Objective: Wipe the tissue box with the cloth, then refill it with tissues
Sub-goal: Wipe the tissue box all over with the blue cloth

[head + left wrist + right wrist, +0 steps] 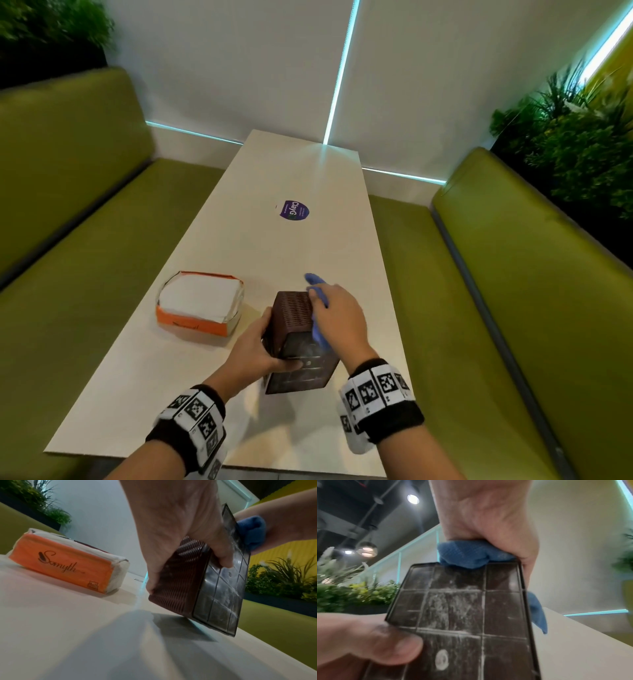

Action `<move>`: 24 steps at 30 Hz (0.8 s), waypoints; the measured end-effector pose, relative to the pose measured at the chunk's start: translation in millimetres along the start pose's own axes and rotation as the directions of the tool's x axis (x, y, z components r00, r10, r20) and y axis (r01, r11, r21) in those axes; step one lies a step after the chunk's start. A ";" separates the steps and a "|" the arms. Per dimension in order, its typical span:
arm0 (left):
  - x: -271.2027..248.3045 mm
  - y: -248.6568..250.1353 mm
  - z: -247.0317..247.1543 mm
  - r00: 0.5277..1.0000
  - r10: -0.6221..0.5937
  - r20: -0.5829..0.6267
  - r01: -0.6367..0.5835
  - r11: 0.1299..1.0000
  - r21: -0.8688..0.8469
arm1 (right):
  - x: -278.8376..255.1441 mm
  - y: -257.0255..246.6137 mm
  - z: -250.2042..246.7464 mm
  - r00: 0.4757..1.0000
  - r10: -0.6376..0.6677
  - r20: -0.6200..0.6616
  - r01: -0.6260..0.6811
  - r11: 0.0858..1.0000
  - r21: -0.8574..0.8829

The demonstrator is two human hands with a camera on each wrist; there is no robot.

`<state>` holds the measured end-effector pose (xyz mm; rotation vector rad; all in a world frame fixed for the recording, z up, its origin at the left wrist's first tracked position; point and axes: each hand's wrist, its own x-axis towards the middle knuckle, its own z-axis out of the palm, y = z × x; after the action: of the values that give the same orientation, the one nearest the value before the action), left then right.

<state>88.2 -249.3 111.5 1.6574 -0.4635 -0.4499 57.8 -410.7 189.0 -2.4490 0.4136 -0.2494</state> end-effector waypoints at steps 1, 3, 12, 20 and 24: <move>1.6 1.1 0.8 1.000 0.011 -0.002 -0.011 1.000 0.015 | 4.0 3.6 -3.1 0.999 0.038 -0.003 -0.038 0.999 -0.009; 3.6 2.7 2.8 1.000 0.030 -0.007 -0.030 0.998 0.057 | 2.4 -2.3 -1.8 0.999 0.049 0.000 -0.048 0.989 -0.140; -2.3 -3.6 0.4 0.997 0.069 -0.044 -0.064 0.990 0.122 | -18.6 -0.8 1.4 0.995 -0.100 0.000 0.100 0.995 -0.029; -0.7 -7.5 2.7 0.997 0.065 -0.046 -0.061 0.995 0.081 | -28.5 -36.8 28.2 0.986 -0.154 0.071 0.166 0.955 -0.244; -5.1 -14.2 -0.7 0.997 0.049 -0.058 -0.045 0.996 0.081 | -30.4 -29.4 28.3 0.970 -0.222 0.094 0.230 0.969 -0.088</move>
<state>85.0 -244.2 97.7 1.7282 -0.4800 -0.3498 44.0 -362.1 182.8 -2.5942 0.1109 -0.2251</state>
